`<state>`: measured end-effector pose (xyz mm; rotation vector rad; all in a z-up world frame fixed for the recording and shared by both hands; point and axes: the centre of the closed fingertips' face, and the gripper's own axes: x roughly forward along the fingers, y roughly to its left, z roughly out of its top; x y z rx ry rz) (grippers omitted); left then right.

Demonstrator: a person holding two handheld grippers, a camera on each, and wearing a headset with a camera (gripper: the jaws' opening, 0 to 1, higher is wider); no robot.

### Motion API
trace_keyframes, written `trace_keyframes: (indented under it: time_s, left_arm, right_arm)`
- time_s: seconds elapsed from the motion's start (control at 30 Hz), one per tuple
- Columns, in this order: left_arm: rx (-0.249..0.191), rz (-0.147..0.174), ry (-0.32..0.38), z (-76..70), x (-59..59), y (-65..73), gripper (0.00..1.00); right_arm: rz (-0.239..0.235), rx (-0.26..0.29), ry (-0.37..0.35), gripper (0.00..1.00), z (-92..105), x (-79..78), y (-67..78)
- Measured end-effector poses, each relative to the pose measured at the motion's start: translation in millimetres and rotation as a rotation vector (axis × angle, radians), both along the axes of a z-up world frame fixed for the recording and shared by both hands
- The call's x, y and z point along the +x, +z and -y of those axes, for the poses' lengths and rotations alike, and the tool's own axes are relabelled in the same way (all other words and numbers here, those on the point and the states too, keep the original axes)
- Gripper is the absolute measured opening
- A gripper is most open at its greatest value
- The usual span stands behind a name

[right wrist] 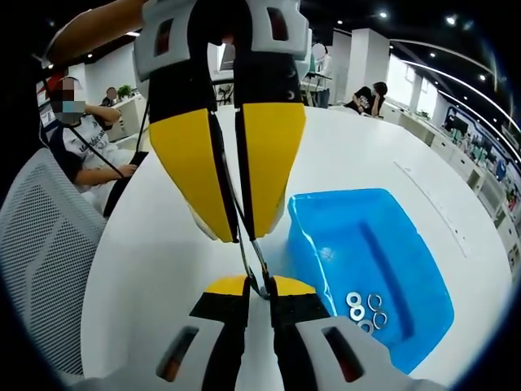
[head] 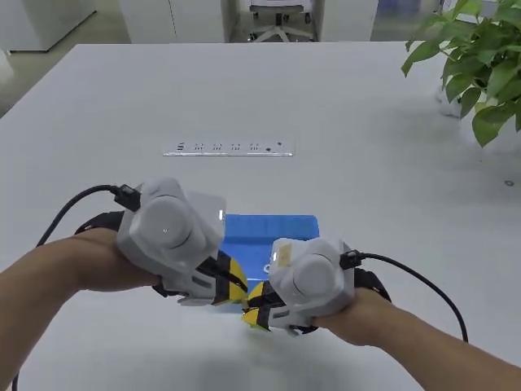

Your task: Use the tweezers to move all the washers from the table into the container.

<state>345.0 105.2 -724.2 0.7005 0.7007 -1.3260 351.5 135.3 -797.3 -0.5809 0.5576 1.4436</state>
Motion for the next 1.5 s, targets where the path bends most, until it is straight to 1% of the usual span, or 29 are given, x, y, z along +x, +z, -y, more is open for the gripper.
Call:
trace_keyframes:
  time_s: [0.3,0.37,0.4,0.43,0.63,0.87,1.3,1.5]
  left_arm:
    - [-0.017,-0.009,0.008,1.3,4.4,0.6,0.07]
    - [-0.009,-0.01,0.006,1.4,4.8,-1.0,0.07]
    - [-0.017,-0.015,0.005,3.3,4.0,-1.1,0.07]
    - [-0.015,-0.011,0.004,3.4,4.1,-1.7,0.07]
    - [-0.02,-0.014,0.005,4.2,4.3,-1.1,0.07]
    - [-0.02,-0.011,0.007,3.8,5.7,-1.2,0.06]
    - [-0.019,-0.007,0.004,4.5,6.3,-0.3,0.06]
    - [-0.023,0.007,0.005,5.4,6.0,7.1,0.06]
  right_arm:
    - [-0.029,0.009,-0.022,0.12,-0.3,2.8,-1.2]
    - [-0.033,0.003,-0.02,0.12,0.3,1.5,-2.3]
    - [-0.029,0.0,-0.018,0.12,1.0,0.8,-2.7]
    - [-0.032,0.003,-0.022,0.12,1.1,1.1,-2.3]
    - [-0.034,0.003,-0.024,0.11,1.3,1.5,-2.5]
    - [-0.048,-0.001,-0.036,0.11,1.3,1.7,-2.9]
    - [-0.055,-0.005,-0.035,0.09,2.0,-0.1,-2.9]
    - [-0.049,0.001,-0.035,0.09,2.5,0.6,4.3]
